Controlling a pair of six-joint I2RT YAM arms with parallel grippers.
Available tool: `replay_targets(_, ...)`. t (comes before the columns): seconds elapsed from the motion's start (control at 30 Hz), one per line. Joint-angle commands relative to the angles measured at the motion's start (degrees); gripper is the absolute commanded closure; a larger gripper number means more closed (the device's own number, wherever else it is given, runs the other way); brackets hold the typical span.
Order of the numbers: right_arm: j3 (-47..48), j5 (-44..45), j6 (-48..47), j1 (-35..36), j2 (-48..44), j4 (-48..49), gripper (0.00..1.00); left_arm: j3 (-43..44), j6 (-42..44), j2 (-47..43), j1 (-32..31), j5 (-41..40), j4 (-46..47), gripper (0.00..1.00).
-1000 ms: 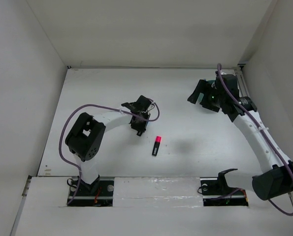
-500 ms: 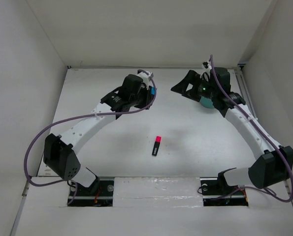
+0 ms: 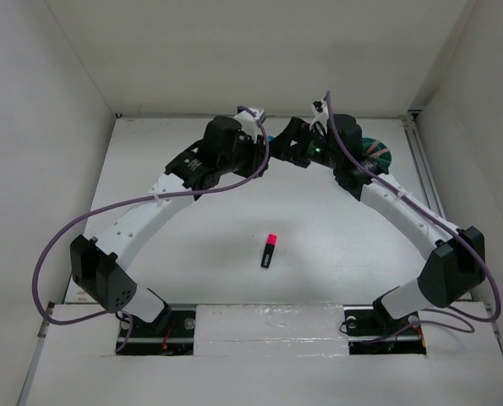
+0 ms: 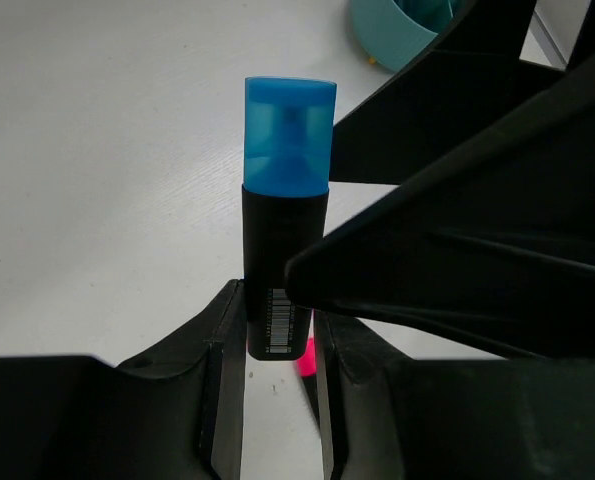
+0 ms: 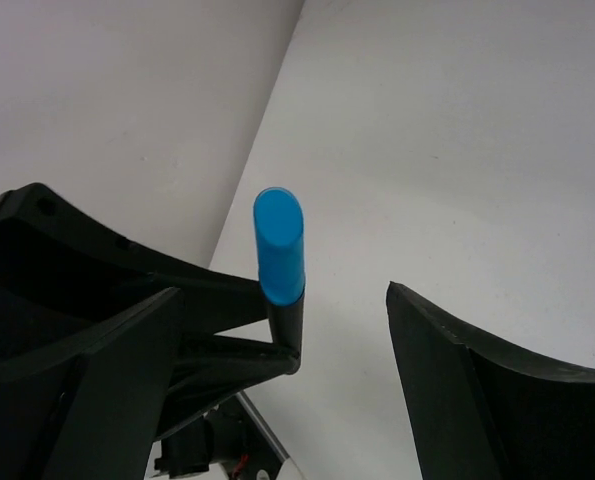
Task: Sort the stationery into containers
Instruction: Pass the stationery from the left arm to the right
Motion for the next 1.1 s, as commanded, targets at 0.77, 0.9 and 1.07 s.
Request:
replay_targets(0.77,5.4,1.0,2.0,1.4,5.1,12.0,0.54,2.8,1.3,-3.1,0.0,0.5,-1.2,1.00)
replay_targets(0.9,4.8,0.5,2.0,1.4,4.6,12.0,0.45,2.8,1.3,-2.6,0.0,-0.1,-1.2,1.00)
replay_targets(1.07,3.5,1.0,2.0,1.4,4.1,12.0,0.68,2.8,1.3,-2.0,0.0,-0.7,-1.2,1.00)
